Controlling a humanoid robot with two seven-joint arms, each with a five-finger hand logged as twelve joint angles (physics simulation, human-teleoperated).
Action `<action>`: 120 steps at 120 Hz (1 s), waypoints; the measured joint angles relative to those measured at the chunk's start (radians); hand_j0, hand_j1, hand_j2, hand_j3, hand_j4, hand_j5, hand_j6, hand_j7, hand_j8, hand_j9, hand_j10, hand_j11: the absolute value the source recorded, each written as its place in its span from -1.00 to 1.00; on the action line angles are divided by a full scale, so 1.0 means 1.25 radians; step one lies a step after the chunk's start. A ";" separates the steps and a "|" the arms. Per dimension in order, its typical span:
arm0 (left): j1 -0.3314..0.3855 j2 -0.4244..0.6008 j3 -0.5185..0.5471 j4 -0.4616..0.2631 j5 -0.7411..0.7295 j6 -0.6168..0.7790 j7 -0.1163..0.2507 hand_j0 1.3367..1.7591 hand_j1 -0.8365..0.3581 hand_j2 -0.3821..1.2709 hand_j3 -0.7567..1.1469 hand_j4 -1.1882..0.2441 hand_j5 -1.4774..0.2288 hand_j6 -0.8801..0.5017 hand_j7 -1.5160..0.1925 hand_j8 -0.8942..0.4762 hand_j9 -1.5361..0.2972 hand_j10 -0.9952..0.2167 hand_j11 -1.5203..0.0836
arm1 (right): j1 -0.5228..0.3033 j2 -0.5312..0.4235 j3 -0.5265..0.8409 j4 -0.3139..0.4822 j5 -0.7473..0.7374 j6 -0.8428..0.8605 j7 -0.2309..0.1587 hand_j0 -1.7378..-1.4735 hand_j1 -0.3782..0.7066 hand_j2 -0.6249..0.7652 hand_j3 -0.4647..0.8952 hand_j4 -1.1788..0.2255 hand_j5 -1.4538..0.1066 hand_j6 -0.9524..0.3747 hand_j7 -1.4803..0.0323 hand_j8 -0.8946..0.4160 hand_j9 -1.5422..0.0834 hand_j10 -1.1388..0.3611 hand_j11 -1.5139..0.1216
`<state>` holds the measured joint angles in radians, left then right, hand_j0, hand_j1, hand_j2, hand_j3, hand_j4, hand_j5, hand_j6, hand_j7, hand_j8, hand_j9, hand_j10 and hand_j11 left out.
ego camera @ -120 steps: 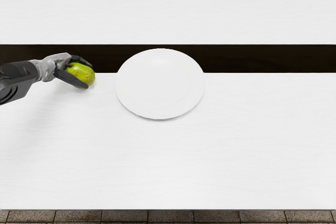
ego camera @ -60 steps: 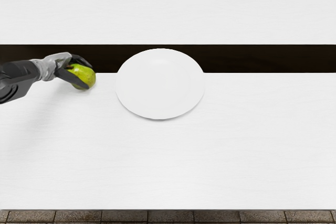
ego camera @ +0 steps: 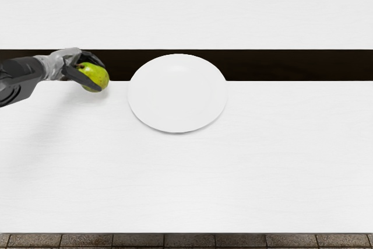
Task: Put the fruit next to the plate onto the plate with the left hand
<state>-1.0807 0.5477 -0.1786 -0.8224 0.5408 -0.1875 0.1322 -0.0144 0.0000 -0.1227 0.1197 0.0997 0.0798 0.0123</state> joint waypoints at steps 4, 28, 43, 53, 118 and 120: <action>-0.005 0.000 0.000 0.000 0.000 0.000 0.000 0.49 0.08 -0.30 -0.20 -0.05 -0.40 -0.12 -0.31 0.01 -0.33 0.13 -0.26 | 0.000 0.000 0.000 0.000 0.000 0.000 0.000 -0.40 -0.95 -0.10 -0.32 0.68 0.86 0.43 0.96 0.36 0.90 0.52 0.85; -0.023 -0.008 -0.011 0.002 0.000 0.000 0.000 0.49 0.07 -0.30 -0.21 -0.06 -0.40 -0.11 -0.32 0.02 -0.32 0.15 -0.26 | 0.000 0.000 0.000 0.000 0.000 0.000 0.000 -0.40 -0.95 -0.10 -0.32 0.68 0.86 0.43 0.96 0.36 0.90 0.52 0.85; -0.027 -0.023 -0.027 0.005 0.000 0.000 0.000 0.49 0.05 -0.27 -0.21 -0.06 -0.39 -0.11 -0.32 0.02 -0.32 0.15 -0.26 | 0.000 0.000 0.000 0.000 0.000 0.000 0.000 -0.40 -0.95 -0.10 -0.32 0.68 0.86 0.43 0.96 0.36 0.90 0.52 0.85; -0.029 -0.038 -0.039 0.007 -0.001 0.000 0.001 0.49 0.03 -0.24 -0.21 -0.04 -0.40 -0.09 -0.32 0.03 -0.32 0.16 -0.26 | 0.000 0.000 0.000 0.000 0.000 0.000 0.000 -0.40 -0.95 -0.10 -0.32 0.68 0.86 0.43 0.96 0.36 0.90 0.52 0.85; -0.042 -0.137 -0.071 0.010 -0.002 -0.001 0.002 0.49 -0.03 -0.21 -0.21 0.00 -0.42 -0.05 -0.33 0.07 -0.33 0.21 -0.27 | 0.000 0.000 0.000 0.000 0.000 0.000 0.000 -0.40 -0.95 -0.10 -0.32 0.68 0.86 0.43 0.96 0.36 0.90 0.52 0.85; -0.042 -0.141 -0.071 0.010 -0.002 -0.001 0.002 0.49 -0.03 -0.21 -0.21 0.00 -0.42 -0.05 -0.33 0.07 -0.33 0.22 -0.27 | 0.000 0.000 0.000 0.000 0.000 0.000 0.000 -0.40 -0.95 -0.10 -0.32 0.68 0.86 0.43 0.96 0.36 0.90 0.52 0.85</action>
<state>-1.1336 0.3713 -0.2675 -0.8102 0.5388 -0.1888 0.1352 -0.0141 0.0000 -0.1227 0.1197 0.0997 0.0798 0.0123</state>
